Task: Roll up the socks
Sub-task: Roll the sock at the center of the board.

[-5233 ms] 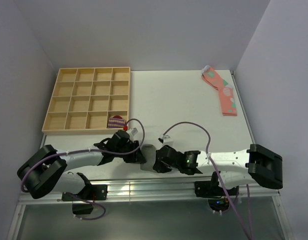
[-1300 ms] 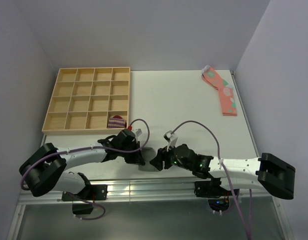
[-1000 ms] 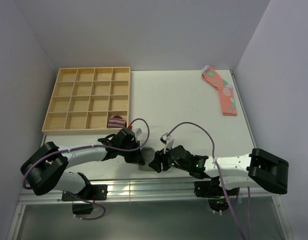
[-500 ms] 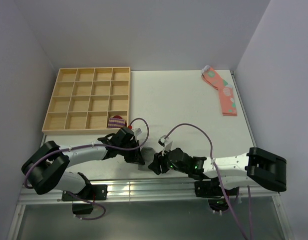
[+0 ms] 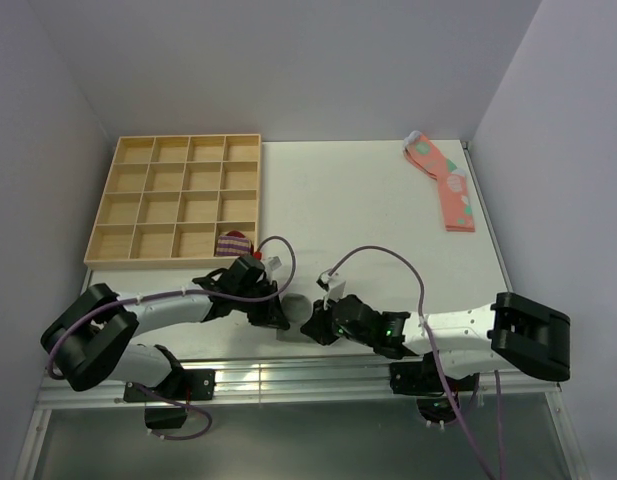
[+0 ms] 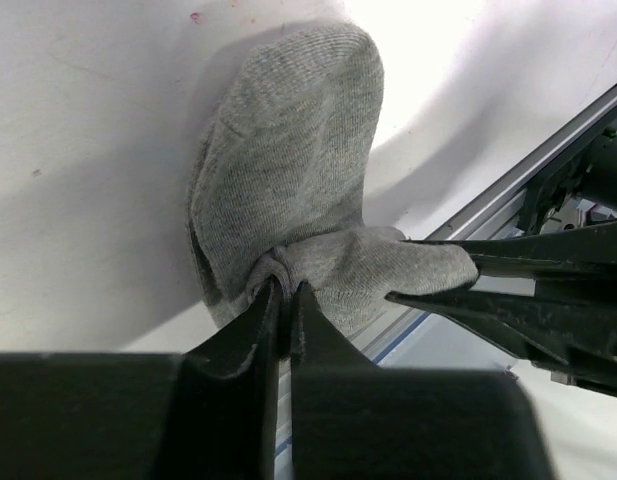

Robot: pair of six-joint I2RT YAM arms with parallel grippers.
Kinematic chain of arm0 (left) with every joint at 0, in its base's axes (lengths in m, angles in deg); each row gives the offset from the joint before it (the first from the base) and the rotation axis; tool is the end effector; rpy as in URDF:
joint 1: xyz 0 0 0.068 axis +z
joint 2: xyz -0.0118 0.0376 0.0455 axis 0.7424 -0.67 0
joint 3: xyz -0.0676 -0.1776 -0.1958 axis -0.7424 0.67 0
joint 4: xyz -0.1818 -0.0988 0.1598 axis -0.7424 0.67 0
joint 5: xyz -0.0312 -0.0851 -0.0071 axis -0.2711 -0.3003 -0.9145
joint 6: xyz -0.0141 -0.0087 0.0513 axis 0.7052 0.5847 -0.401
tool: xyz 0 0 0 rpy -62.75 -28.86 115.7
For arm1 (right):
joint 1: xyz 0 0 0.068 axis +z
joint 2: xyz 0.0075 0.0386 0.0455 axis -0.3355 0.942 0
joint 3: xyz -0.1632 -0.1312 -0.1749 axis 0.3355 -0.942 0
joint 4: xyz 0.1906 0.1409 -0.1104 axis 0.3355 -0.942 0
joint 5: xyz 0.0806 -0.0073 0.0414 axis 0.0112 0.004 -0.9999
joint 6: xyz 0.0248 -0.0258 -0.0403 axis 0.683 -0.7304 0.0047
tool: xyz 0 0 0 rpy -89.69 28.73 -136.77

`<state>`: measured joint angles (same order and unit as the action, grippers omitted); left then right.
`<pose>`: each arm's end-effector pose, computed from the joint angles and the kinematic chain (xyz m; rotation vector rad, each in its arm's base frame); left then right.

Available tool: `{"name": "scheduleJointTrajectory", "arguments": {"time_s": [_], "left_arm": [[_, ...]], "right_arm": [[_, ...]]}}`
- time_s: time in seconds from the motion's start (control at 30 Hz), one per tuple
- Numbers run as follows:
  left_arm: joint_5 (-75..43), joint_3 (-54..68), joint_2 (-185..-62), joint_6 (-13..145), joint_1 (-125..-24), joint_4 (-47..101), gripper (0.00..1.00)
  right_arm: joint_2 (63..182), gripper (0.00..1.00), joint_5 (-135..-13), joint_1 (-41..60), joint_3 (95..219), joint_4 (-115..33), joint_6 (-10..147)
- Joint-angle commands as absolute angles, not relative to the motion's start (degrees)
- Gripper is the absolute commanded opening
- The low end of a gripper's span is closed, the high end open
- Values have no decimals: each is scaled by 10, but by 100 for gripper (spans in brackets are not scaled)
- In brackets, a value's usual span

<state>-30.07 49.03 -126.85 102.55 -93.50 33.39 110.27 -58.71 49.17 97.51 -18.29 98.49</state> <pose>0.1582 -0.1808 0.1418 0.1331 2.7885 -1.0554 0.0826 0.1992 0.1467 -0.5376 2.1811 0.9301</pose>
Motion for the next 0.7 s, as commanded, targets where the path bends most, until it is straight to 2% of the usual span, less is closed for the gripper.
{"name": "scheduleJointTrajectory", "arguments": {"time_s": [0.0,0.13,0.37,0.67], "left_arm": [[-277,519,-1252,1021,-935,345,10],[-266,531,-1232,1031,-935,319,22],[-218,557,-1170,1039,-935,276,45],[-179,591,-1083,1051,-938,218,49]], "right_arm": [[1134,9,-559,493,1030,-247,1010],[1178,4,-563,477,1093,-368,1030],[1213,2,-603,440,1170,-506,1076],[1260,3,-679,396,1251,-643,1065]]}}
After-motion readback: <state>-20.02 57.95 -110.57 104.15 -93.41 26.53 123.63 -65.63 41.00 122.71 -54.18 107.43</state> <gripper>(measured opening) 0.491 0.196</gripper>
